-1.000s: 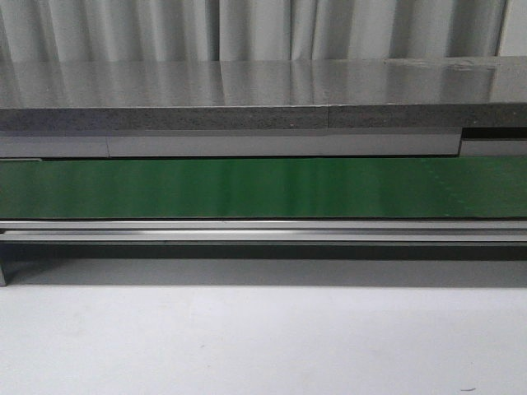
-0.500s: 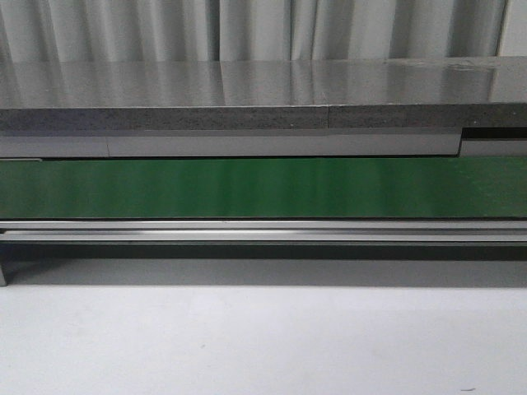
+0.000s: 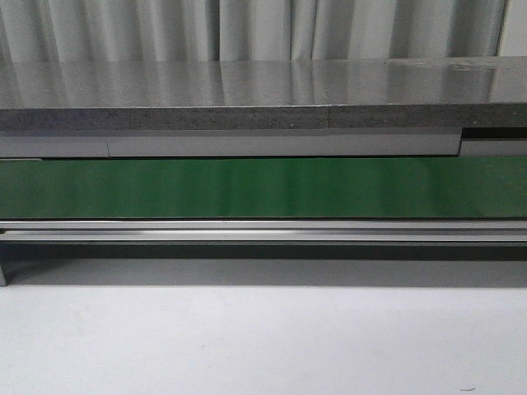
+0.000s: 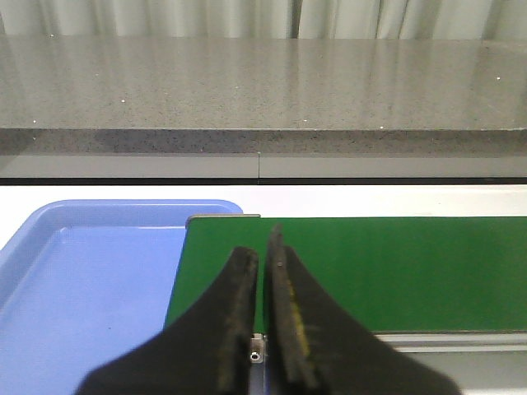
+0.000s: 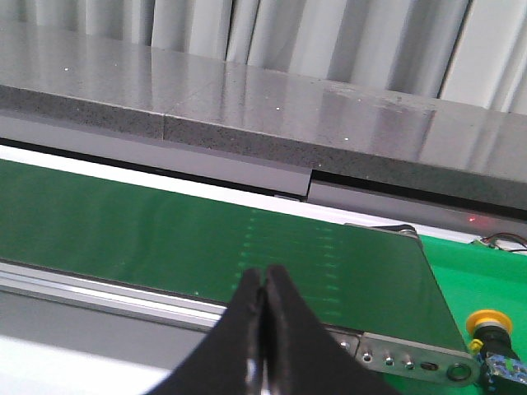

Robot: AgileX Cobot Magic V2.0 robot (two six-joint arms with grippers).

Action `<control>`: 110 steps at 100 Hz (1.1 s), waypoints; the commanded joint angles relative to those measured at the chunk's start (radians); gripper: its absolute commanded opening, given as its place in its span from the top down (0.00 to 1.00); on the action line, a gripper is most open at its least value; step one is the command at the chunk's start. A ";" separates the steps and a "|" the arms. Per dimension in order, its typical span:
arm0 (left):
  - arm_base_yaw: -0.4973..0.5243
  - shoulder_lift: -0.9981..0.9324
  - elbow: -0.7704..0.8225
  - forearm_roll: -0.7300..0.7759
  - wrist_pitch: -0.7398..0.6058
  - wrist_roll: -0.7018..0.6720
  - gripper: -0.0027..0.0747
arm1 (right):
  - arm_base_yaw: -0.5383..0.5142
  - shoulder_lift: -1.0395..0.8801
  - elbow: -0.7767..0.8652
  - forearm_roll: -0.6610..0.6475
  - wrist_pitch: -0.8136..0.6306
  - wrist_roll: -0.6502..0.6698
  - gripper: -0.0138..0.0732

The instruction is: Move button from left to right

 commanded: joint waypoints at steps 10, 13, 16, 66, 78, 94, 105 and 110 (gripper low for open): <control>-0.009 0.009 -0.010 -0.013 -0.122 -0.002 0.96 | -0.001 -0.016 0.001 -0.010 -0.073 0.003 0.92; -0.009 0.009 -0.006 -0.013 -0.124 -0.002 0.96 | -0.001 -0.016 0.001 -0.010 -0.073 0.003 0.92; -0.009 0.009 0.000 -0.010 -0.125 -0.002 0.96 | -0.001 -0.016 0.001 -0.010 -0.073 0.003 0.92; -0.011 -0.189 0.181 0.215 -0.244 -0.248 0.96 | -0.001 -0.016 0.001 -0.010 -0.073 0.003 0.92; -0.011 -0.281 0.240 0.215 -0.244 -0.248 0.96 | -0.001 -0.016 0.001 -0.010 -0.073 0.003 0.92; -0.011 -0.372 0.298 0.215 -0.242 -0.287 0.96 | -0.001 -0.016 0.001 -0.010 -0.073 0.003 0.92; -0.011 -0.385 0.330 0.226 -0.244 -0.323 0.96 | -0.001 -0.016 0.001 -0.010 -0.073 0.003 0.92; -0.011 -0.385 0.330 0.228 -0.218 -0.324 0.96 | -0.001 -0.016 0.001 -0.010 -0.073 0.003 0.92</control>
